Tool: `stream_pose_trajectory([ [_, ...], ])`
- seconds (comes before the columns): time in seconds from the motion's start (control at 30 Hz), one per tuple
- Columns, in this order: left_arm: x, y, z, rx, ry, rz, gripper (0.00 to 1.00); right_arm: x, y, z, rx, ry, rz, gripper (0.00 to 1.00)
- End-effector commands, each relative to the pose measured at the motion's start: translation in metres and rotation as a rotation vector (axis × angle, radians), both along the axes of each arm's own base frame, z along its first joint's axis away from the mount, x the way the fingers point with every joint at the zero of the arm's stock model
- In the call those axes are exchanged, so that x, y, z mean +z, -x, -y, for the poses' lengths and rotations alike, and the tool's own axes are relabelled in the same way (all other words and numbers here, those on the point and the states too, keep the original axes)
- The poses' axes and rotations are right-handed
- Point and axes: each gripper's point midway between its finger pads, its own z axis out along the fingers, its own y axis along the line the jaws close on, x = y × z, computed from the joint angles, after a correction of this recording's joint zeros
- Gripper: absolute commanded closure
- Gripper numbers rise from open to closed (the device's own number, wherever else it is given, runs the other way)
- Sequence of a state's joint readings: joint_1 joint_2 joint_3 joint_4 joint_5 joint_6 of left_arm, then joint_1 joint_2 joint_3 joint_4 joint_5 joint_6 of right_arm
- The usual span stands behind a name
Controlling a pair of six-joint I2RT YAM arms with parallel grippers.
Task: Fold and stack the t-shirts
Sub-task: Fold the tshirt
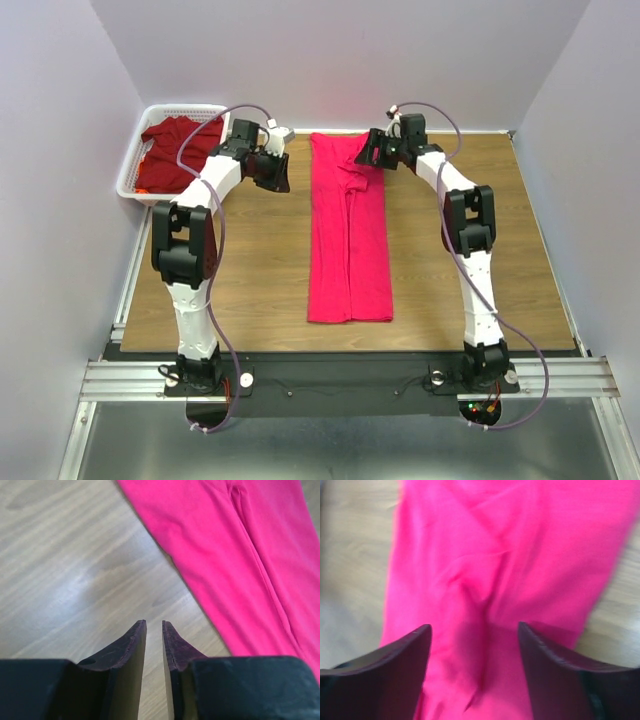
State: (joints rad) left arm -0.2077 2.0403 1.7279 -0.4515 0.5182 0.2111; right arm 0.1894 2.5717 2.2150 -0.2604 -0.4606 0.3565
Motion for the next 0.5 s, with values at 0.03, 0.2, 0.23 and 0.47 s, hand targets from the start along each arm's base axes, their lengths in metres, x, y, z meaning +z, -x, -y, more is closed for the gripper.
stream_pose_trajectory([
  [0.03,0.042,0.041,0.013,-0.156,0.060,0.128,0.66,0.123,0.043,-0.018,0.279,-0.016,0.250,0.15],
  [0.2,0.041,0.090,0.023,-0.349,-0.032,0.286,0.65,0.142,0.113,-0.009,0.432,0.055,0.290,0.10],
  [0.23,0.040,0.108,0.021,-0.378,-0.044,0.312,0.63,0.141,0.139,-0.001,0.463,0.103,0.290,0.11],
  [0.47,0.048,0.198,0.029,-0.662,-0.129,0.600,0.46,0.082,0.285,0.038,0.688,0.392,0.288,0.23],
])
